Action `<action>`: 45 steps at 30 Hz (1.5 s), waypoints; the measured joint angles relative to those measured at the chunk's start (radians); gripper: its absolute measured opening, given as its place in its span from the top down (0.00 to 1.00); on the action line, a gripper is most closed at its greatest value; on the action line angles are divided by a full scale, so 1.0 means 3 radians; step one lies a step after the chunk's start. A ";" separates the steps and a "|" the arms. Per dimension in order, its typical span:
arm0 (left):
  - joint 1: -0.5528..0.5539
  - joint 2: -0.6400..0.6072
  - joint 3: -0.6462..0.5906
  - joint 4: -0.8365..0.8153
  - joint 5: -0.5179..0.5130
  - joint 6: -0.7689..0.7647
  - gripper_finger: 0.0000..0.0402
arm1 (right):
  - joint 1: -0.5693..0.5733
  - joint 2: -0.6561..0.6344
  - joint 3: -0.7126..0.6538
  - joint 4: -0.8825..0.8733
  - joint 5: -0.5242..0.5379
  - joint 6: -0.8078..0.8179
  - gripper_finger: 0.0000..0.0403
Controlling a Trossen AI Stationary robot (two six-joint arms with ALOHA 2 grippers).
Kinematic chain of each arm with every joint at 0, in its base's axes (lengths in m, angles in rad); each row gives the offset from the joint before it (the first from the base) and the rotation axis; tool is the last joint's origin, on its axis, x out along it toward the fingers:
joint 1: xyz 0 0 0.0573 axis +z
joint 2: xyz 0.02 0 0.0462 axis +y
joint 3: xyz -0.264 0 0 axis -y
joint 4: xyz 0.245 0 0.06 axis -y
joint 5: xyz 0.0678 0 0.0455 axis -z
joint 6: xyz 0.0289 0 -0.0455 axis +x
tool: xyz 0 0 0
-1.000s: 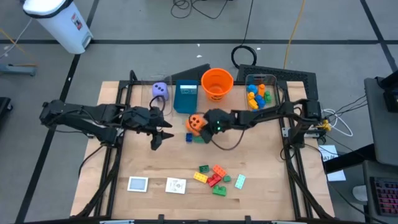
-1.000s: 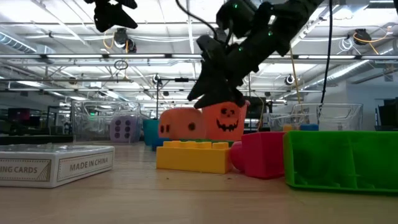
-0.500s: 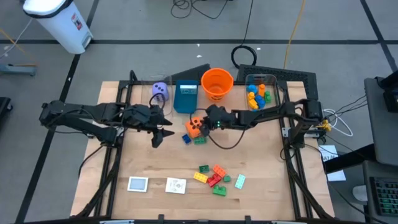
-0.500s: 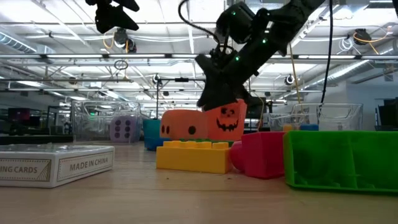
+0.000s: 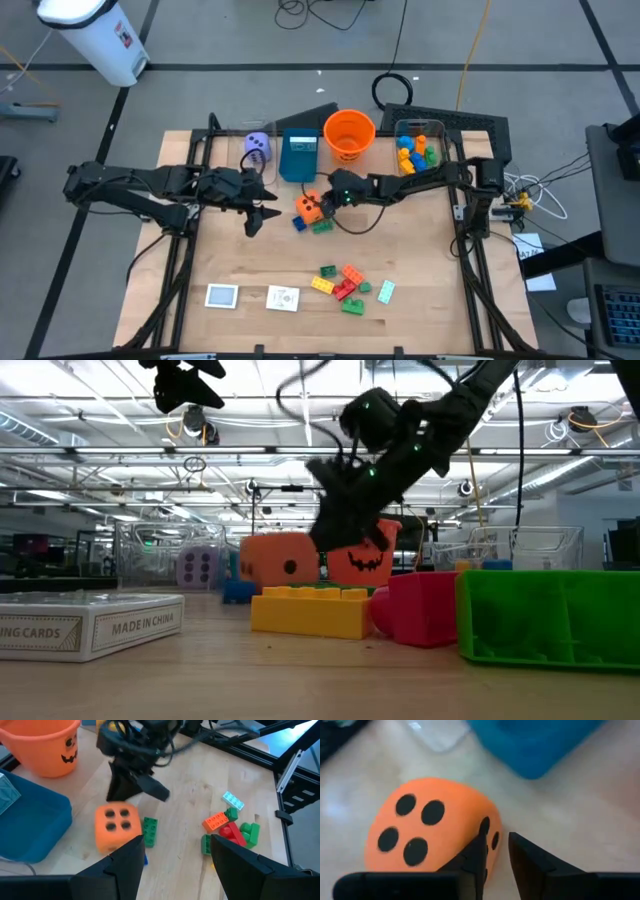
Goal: Pick & Place Toys
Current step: Put the orange dice into the left transparent bin
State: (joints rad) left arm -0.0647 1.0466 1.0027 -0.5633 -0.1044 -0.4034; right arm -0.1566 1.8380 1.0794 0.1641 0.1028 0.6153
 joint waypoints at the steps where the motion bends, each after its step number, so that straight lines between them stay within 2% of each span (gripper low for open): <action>1: -0.0001 0.0001 0.0000 -0.0001 -0.0003 0.0003 0.42 | 0.0028 0.0008 -0.0002 0.0122 -0.0098 -0.0018 0.82; 4: 0.0001 0.0001 0.0000 -0.0011 -0.0006 0.0023 0.42 | 0.0115 0.0018 0.0001 0.0477 -0.0458 -0.0120 0.83; 9: 0.0023 0.0001 0.0000 -0.0045 -0.0008 0.0115 0.42 | 0.0238 0.0029 0.0001 0.0747 -0.0959 -0.0255 0.84; 18: 0.0130 0.0001 0.0000 -0.0058 0.0106 0.0267 0.42 | 0.0263 -0.0227 -0.0001 0.0740 -0.0940 -0.0437 0.88; 22: 0.0150 0.0001 0.0000 -0.0054 0.0138 0.0295 0.42 | 0.0236 -0.0434 -0.0001 0.0455 -0.0655 -0.0696 0.90; 26: 0.0184 0.0001 0.0000 -0.0034 0.0143 0.0292 0.42 | 0.0193 -0.0601 0.0001 -0.0115 -0.0246 -0.0865 0.92; 29: 0.0207 0.0061 0.0003 -0.0027 0.0144 0.0307 0.42 | 0.0146 -0.0688 0.0000 -0.0416 -0.0088 -0.0932 0.94; 38: 0.0215 0.0651 0.0107 -0.0078 0.0467 0.0895 0.42 | 0.0013 -0.1184 0.0000 -0.0815 -0.0071 -0.1257 0.98; 43: 0.0215 0.1013 0.0490 -0.0297 0.0334 0.1325 0.42 | -0.0072 -0.1479 0.0000 -0.1300 -0.0029 -0.1249 1.00; 45: 0.0233 0.1188 0.0699 -0.0479 0.0235 0.1437 0.42 | -0.0080 -0.1586 0.0000 -0.1499 0.0117 -0.1214 1.00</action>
State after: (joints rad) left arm 0.0052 1.4030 1.2124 -0.7069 -0.0338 0.0276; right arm -0.1806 1.3622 1.0794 -0.2857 0.1378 0.2510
